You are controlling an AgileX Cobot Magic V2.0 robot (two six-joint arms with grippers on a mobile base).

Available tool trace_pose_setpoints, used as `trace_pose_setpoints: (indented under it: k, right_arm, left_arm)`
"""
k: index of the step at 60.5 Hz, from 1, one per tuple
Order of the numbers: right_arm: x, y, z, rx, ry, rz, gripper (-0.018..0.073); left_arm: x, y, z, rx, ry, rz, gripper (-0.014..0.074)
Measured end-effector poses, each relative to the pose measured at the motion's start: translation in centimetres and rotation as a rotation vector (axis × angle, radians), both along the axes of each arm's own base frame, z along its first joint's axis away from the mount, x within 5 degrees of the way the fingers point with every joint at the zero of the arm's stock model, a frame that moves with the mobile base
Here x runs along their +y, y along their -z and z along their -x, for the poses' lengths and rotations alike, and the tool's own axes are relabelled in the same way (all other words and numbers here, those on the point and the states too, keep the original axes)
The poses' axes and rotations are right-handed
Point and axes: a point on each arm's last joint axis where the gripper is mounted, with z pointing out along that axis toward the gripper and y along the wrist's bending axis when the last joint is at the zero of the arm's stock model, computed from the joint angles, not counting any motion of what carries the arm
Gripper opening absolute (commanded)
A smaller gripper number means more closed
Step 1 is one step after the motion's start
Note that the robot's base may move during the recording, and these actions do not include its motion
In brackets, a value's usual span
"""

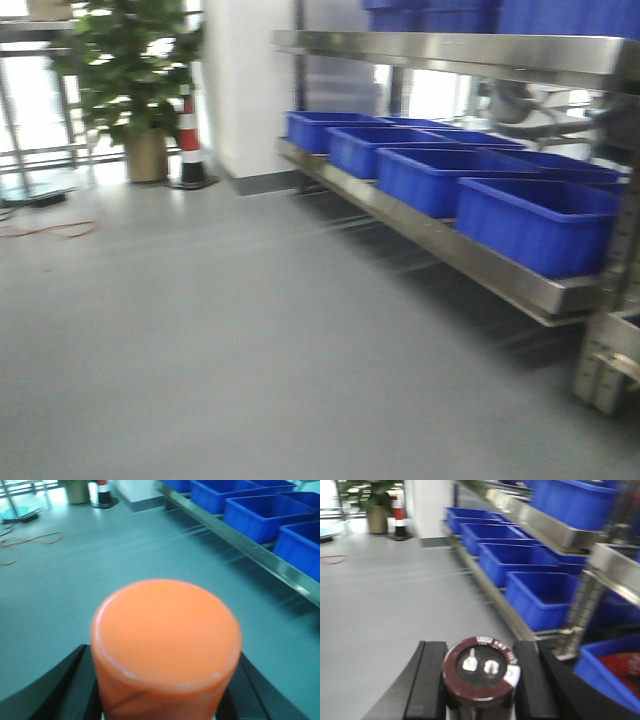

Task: Place cylindrical capacitor in blue bin on shelf
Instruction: 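Approach the shelf and position grippers above the blue bins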

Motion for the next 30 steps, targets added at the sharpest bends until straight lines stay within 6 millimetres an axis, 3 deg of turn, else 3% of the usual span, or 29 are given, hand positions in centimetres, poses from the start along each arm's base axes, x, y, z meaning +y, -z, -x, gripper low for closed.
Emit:
trace_pose_setpoints:
  k: [30]
  right_arm:
    - [0.0,0.0,0.0,0.0,0.0,0.0,-0.0151]
  left_arm:
    - [0.0,-0.01,-0.01,-0.002,0.0,0.0,-0.0111]
